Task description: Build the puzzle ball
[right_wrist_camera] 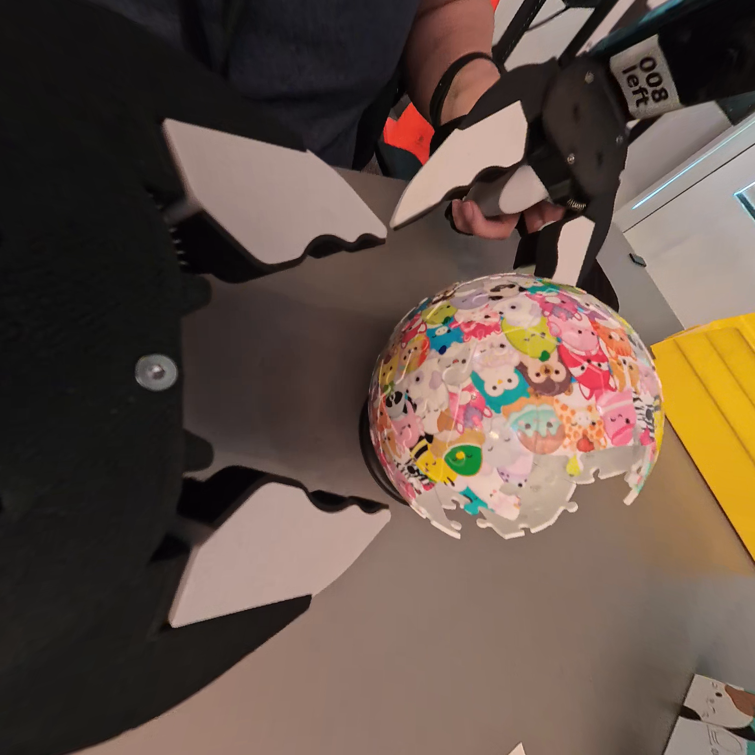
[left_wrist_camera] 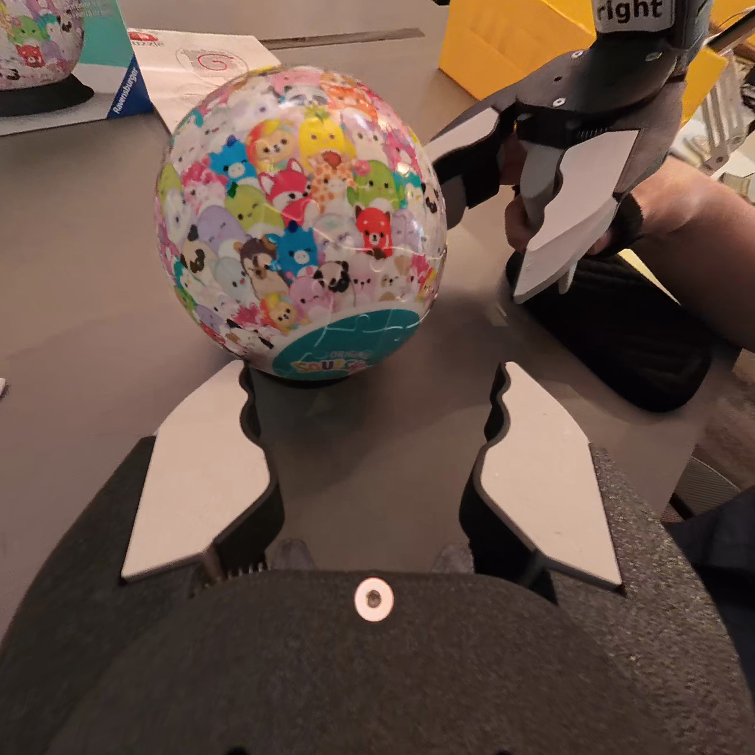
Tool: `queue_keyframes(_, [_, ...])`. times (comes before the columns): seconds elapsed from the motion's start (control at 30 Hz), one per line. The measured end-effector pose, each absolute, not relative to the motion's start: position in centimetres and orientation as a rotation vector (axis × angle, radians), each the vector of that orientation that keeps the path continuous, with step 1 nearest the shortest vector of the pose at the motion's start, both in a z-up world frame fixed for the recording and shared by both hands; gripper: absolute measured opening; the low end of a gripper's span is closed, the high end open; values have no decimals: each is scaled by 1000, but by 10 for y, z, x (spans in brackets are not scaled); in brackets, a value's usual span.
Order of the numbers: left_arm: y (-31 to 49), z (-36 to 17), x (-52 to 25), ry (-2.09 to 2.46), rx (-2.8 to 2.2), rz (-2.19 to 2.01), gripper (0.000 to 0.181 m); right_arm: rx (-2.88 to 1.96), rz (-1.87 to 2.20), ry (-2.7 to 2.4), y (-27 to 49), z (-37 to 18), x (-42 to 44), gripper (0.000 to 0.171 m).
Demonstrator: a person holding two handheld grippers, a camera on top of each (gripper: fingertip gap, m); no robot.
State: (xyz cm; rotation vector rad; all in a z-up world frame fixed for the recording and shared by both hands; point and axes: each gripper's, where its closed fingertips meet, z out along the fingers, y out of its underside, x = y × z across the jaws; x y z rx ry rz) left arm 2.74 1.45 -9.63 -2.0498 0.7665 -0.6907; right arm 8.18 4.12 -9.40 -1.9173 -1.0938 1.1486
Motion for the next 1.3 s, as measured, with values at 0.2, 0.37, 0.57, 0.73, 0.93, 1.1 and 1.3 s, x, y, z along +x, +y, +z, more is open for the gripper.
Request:
queue_keyframes(0.2, [12, -91, 20, 726, -2058, -576, 105, -1920, 1129, -1095, 42, -99, 79, 115])
queue_keyframes(0.37, [0, -88, 27, 739, -2072, -604, 103, -1865, 1156, -1075, 44, -90, 76, 114])
queue_keyframes(0.57, [-5, -87, 36, 760, -2060, -620, 100, -1847, 1179, -1083, 41, -88, 75, 114])
queue_keyframes(0.73, [-1, -85, 37, 754, -2041, -639, 100, -1853, 1187, -1078, 39, -89, 76, 114])
queue_keyframes(0.93, [11, -85, 31, 754, -2033, -640, 102, -1860, 1181, -1078, 35, -88, 77, 114])
queue_keyframes(1.1, [24, -84, 27, 754, -2019, -677, 103, -1880, 1186, -1080, 27, -90, 77, 113])
queue_keyframes(1.3, [37, -83, 20, 754, -2001, -669, 103, -1900, 1155, -1093, 24, -95, 77, 113])
